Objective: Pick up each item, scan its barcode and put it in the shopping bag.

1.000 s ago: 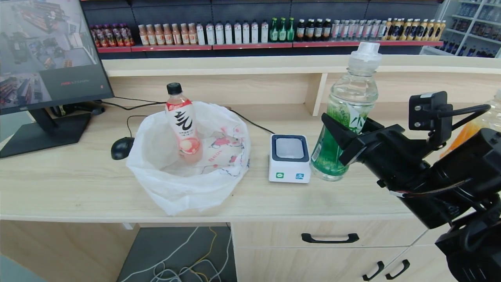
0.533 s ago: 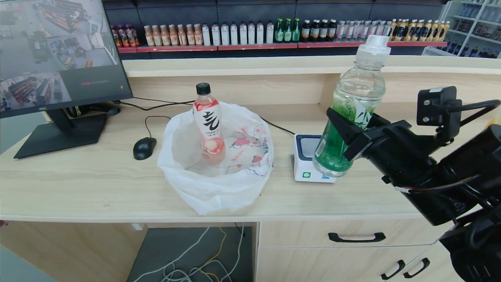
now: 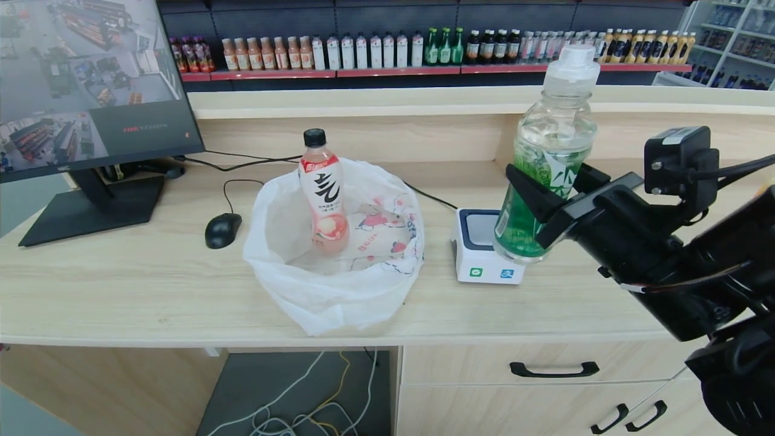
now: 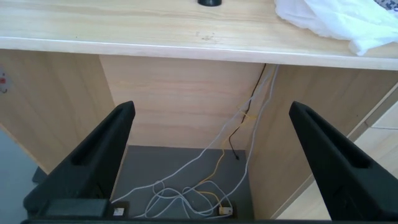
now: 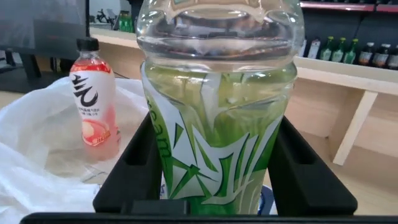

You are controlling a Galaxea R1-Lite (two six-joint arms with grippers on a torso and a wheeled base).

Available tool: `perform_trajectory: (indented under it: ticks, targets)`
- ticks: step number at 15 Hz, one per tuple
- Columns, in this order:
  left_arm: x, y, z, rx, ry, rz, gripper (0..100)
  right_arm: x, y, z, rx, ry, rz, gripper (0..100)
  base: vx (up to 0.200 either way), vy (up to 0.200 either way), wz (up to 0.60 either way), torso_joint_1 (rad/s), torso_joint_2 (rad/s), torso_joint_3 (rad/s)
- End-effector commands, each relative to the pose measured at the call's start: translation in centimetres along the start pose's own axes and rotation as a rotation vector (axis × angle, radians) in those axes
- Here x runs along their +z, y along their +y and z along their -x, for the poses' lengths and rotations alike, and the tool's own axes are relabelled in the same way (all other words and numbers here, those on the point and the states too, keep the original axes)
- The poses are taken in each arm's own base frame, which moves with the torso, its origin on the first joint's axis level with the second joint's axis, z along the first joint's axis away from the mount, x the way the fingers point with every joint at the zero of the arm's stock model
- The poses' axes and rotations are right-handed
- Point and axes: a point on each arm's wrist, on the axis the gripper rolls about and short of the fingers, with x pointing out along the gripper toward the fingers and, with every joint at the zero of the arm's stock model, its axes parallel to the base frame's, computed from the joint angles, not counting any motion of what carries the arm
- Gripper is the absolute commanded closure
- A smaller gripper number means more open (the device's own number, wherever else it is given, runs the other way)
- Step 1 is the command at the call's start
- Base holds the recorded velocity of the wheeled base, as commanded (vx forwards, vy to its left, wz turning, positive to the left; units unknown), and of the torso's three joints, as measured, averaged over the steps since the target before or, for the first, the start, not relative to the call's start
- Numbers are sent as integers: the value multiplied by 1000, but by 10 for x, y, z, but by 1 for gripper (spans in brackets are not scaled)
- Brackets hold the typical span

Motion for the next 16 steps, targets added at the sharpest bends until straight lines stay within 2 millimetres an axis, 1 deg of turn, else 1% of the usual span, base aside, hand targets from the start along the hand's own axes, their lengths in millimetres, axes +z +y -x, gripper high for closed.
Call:
perform_trajectory:
  ticks: [1, 2, 3, 4, 5, 7, 8, 9, 10, 12, 14, 16]
  targets:
    - [0, 0, 0, 0, 0, 1, 0, -5, -9, -15, 6, -26, 65, 100, 0, 0, 0, 0, 0, 0]
    - [0, 0, 0, 0, 0, 1, 0, -5, -11, -21, 8, -44, 112, 100, 0, 0, 0, 0, 0, 0]
    - [0, 0, 0, 0, 0, -1, 0, -7, -19, -26, -11, -53, 203, 100, 0, 0, 0, 0, 0, 0]
    - [0, 0, 0, 0, 2, 1, 0, -10, -23, -26, 4, -50, 295, 100, 0, 0, 0, 0, 0, 0]
    - [0, 0, 0, 0, 0, 1, 0, -14, -24, -27, 61, -62, 400, 100, 0, 0, 0, 0, 0, 0]
    - [0, 0, 0, 0, 0, 1, 0, -19, -23, -28, 125, -83, 520, 100, 0, 0, 0, 0, 0, 0]
    - [0, 0, 0, 0, 0, 1, 0, -27, -26, -29, 189, -98, 597, 100, 0, 0, 0, 0, 0, 0]
    - [0, 0, 0, 0, 0, 1, 0, -32, -31, -30, 223, -108, 636, 100, 0, 0, 0, 0, 0, 0]
    - [0, 0, 0, 0, 0, 1, 0, -32, -34, -31, 242, -126, 680, 100, 0, 0, 0, 0, 0, 0]
    - [0, 0, 0, 0, 0, 1, 0, -47, -34, -36, 356, -175, 746, 100, 0, 0, 0, 0, 0, 0]
    - [0, 0, 0, 0, 0, 1, 0, -44, -40, -40, 365, -209, 784, 100, 0, 0, 0, 0, 0, 0]
    - [0, 0, 0, 0, 0, 1, 0, -59, -41, -39, 424, -208, 805, 100, 0, 0, 0, 0, 0, 0]
